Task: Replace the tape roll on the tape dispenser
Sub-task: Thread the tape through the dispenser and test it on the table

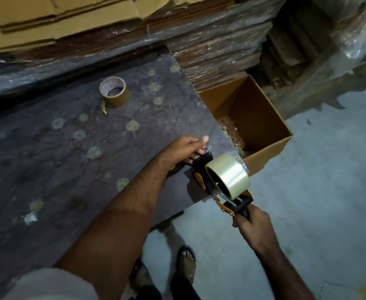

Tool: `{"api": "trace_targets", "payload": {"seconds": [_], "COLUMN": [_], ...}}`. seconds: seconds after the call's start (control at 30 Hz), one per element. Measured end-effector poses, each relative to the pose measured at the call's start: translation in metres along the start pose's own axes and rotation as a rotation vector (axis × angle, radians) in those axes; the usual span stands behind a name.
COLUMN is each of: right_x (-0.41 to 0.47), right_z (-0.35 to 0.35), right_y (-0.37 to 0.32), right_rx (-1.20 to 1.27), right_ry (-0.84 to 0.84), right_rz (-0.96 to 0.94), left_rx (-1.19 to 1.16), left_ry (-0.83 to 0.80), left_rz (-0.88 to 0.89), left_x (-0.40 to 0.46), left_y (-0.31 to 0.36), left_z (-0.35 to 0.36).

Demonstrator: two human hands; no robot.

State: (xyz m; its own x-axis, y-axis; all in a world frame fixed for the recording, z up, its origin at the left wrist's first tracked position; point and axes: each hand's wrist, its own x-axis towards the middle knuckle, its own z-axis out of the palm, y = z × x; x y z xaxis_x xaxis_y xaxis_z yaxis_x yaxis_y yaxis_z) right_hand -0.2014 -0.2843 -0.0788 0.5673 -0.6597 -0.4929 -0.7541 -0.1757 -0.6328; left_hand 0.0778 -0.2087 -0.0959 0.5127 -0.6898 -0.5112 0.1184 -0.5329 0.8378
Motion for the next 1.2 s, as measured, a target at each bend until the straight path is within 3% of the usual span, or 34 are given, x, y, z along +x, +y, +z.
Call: {"api": "trace_targets", "payload": {"seconds": [0.23,0.43,0.5,0.63,0.7,0.77,0.93,1.03,1.1,1.2], "right_x": [0.002,0.004,0.003,0.006,0.014,0.023,0.03,0.031,0.032,0.032], "right_z": [0.001,0.0,0.0,0.0,0.001,0.002,0.007,0.008,0.009,0.01], "right_y": [-0.008,0.006,0.007,0.001,-0.011,-0.024,-0.032,-0.032,-0.032,-0.031], "right_rx": [-0.022,-0.078,-0.083,0.011,0.064,0.034,-0.118,-0.096,-0.097,-0.141], "right_ry": [-0.025,-0.012,-0.016,0.01,0.009,-0.009,-0.061,-0.061,-0.062,-0.082], "right_rz": [-0.062,-0.061,-0.062,-0.05,-0.05,-0.065,-0.063,-0.025,-0.026,-0.059], "left_rx": [0.25,0.545,0.477,0.05,-0.056,-0.031,0.305,0.311,0.202,0.025], "left_ry": [0.07,-0.001,0.026,0.219,0.301,0.371,0.565,0.72,0.689,0.424], "left_rz": [-0.087,-0.087,-0.044,-0.049,-0.049,-0.041,-0.13,-0.144,0.045,0.181], "left_x": [0.017,0.038,0.036,0.024,0.023,0.028,0.031,0.014,0.005,-0.014], "left_y": [0.019,0.038,0.032,0.007,-0.002,-0.007,-0.01,-0.009,-0.006,-0.001], "left_z": [-0.009,0.016,0.017,-0.012,-0.028,-0.034,-0.037,-0.041,-0.034,-0.016]}}
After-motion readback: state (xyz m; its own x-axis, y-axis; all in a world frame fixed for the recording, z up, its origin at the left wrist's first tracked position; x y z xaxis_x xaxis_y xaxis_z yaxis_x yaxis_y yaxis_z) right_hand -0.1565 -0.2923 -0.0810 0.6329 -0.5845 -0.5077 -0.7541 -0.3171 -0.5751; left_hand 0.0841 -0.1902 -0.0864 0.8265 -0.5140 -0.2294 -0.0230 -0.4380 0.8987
